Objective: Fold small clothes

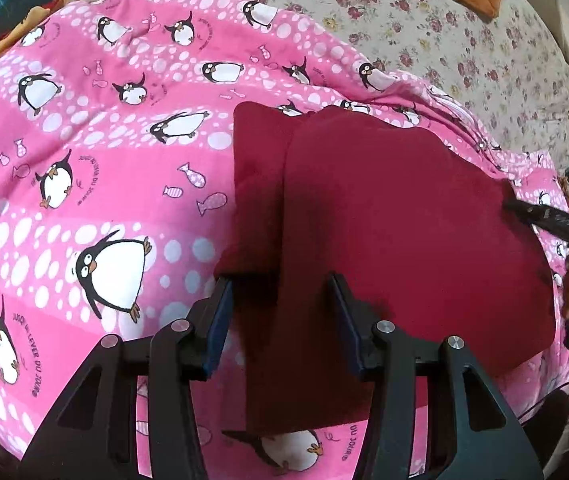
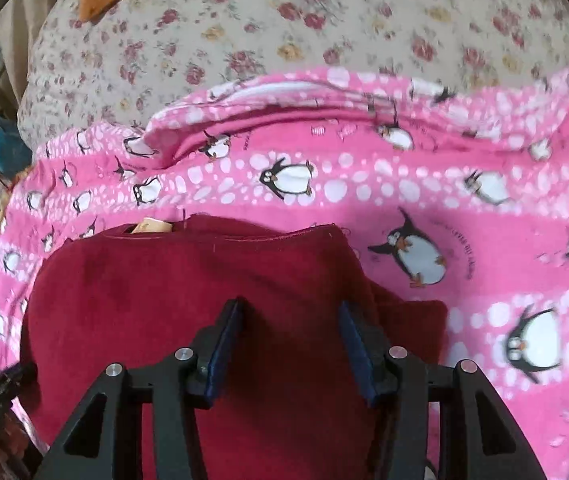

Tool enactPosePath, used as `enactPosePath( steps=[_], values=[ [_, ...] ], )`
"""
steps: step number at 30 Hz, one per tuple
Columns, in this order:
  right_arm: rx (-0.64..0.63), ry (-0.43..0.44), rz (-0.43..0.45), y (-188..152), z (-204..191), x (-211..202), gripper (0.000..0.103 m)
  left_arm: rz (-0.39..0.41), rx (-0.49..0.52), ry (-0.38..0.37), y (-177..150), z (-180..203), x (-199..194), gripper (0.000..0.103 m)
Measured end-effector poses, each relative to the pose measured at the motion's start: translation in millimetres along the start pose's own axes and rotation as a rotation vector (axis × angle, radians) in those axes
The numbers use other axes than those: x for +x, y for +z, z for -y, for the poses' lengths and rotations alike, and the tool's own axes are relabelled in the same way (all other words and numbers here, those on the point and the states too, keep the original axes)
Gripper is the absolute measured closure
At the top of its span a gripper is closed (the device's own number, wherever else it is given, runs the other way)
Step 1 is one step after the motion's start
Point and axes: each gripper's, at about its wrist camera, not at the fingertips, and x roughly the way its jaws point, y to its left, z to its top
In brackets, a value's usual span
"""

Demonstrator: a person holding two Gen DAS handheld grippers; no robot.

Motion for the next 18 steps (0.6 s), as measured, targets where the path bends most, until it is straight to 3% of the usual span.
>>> enactPosePath(
  steps=[2,7,10,18],
  values=[
    [-0.037,0.000,0.040,0,-18,-16,0.055,0.006,-0.002,0.000,-1,0,0,0.055],
    [-0.202,0.176,0.040,-5,-100,-25,0.055,0.017,-0.013,-0.004,-4,-1,-2,0.055],
    [-0.315,0.227,0.027,-8,-158,-12,0.055,0.018,-0.027,-0.019,-6,-4,-3,0.055],
    [-0.518,0.186,0.032,-9,-268,44,0.055,0.021,-0.022,-0.059,-8,-10,0,0.052]
  ],
)
